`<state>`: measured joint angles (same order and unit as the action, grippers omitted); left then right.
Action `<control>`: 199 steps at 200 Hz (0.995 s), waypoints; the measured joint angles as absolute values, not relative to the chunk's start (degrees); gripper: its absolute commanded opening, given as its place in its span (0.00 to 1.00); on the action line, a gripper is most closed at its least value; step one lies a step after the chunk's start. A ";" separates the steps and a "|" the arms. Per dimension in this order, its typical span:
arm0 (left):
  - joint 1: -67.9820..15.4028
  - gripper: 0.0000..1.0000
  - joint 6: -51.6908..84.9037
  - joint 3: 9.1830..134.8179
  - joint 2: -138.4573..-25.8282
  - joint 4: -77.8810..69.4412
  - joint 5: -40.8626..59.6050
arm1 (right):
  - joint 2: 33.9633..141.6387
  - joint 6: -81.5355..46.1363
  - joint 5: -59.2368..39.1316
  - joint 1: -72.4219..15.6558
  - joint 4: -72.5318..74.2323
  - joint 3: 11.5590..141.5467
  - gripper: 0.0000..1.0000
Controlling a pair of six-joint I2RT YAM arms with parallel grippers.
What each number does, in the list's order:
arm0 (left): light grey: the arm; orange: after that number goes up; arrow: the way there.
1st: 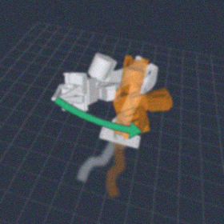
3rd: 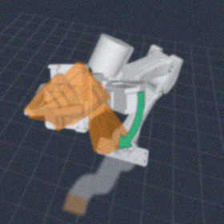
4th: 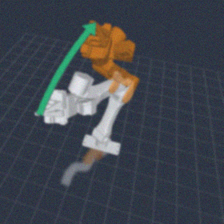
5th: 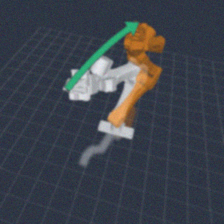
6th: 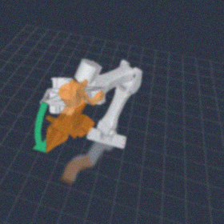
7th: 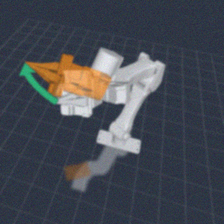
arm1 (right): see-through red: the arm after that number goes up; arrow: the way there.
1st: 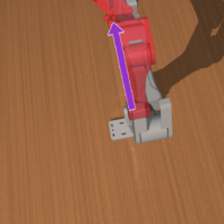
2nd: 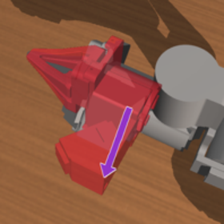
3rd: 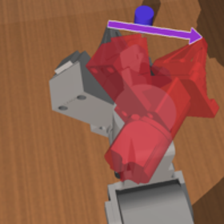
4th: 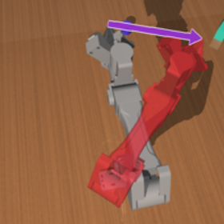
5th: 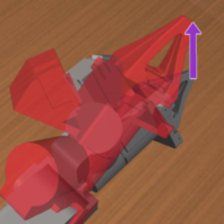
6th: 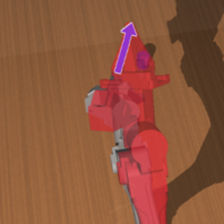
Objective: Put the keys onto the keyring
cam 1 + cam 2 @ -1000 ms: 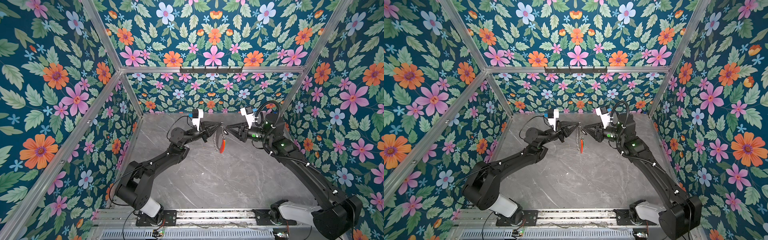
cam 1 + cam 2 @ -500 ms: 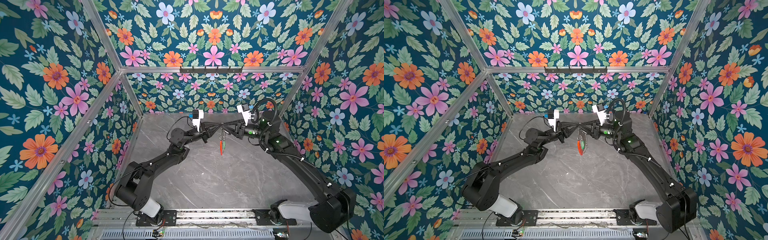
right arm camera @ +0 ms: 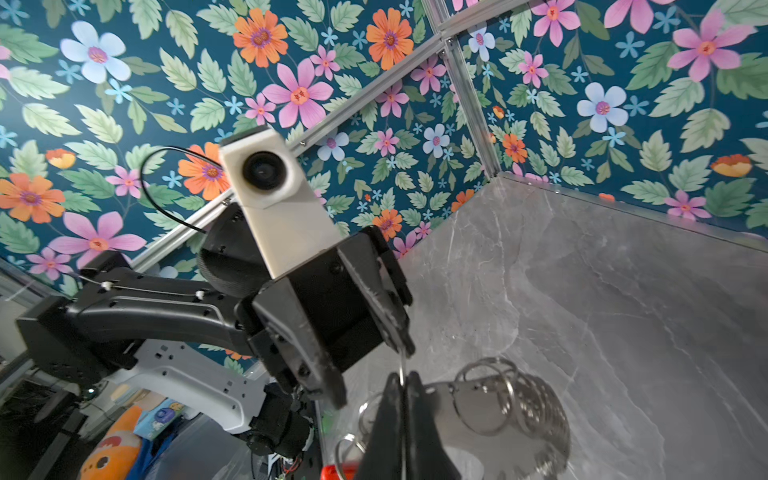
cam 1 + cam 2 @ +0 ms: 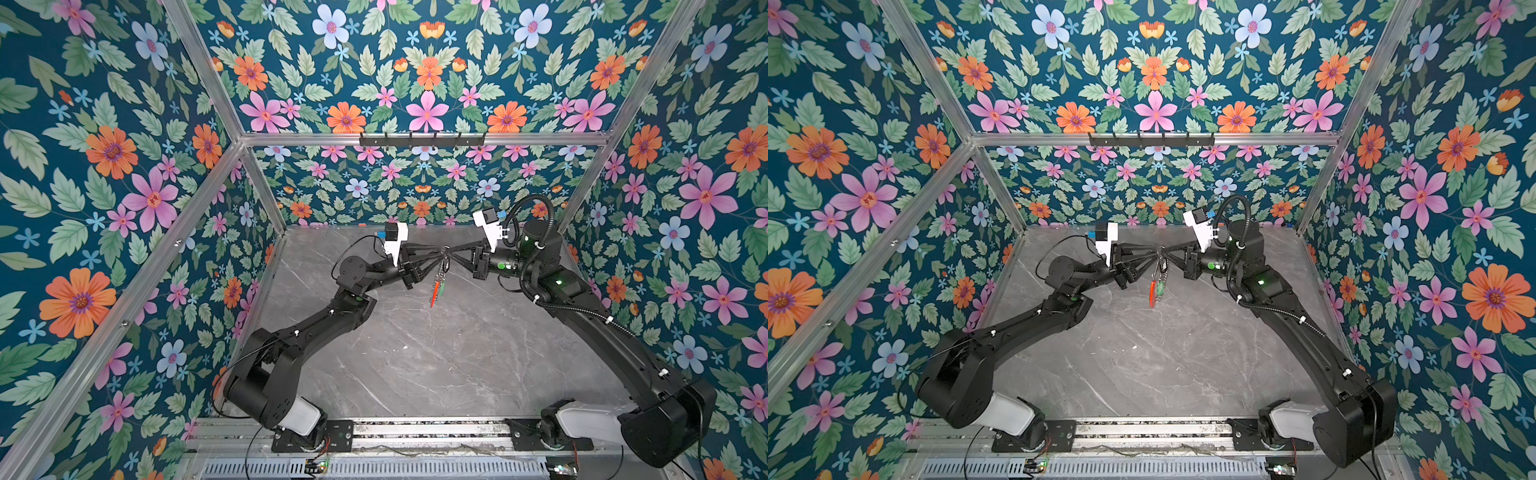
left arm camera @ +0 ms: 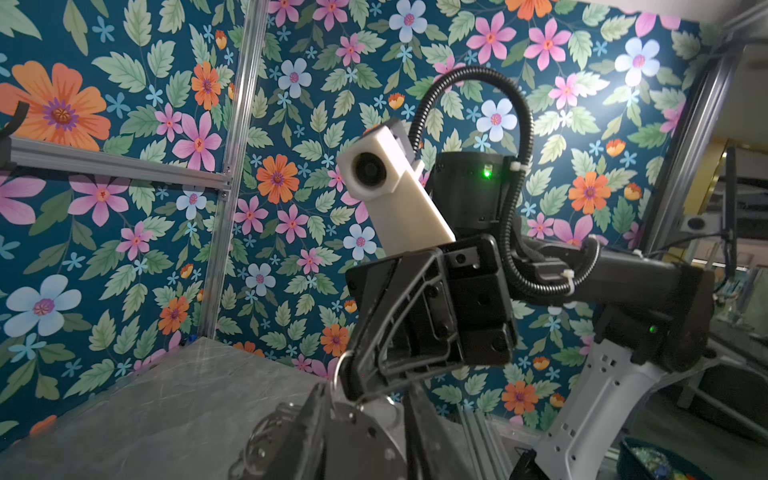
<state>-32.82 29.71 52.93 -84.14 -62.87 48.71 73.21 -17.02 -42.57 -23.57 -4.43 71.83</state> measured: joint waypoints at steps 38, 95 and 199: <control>-32.60 0.31 8.27 54.28 -77.03 -39.42 49.36 | 73.73 -6.68 -34.41 -26.55 -16.45 74.19 0.00; -32.34 0.26 -15.03 61.76 -76.64 -10.85 51.27 | 75.02 2.22 -27.88 -30.65 -24.14 74.52 0.00; -32.36 0.23 -16.25 66.81 -81.78 -5.69 58.30 | 72.66 4.21 -29.76 -31.73 -24.12 73.63 0.00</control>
<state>-32.36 -16.25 66.81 -81.78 -5.69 58.30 72.66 4.21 -29.76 -31.73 -24.12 73.63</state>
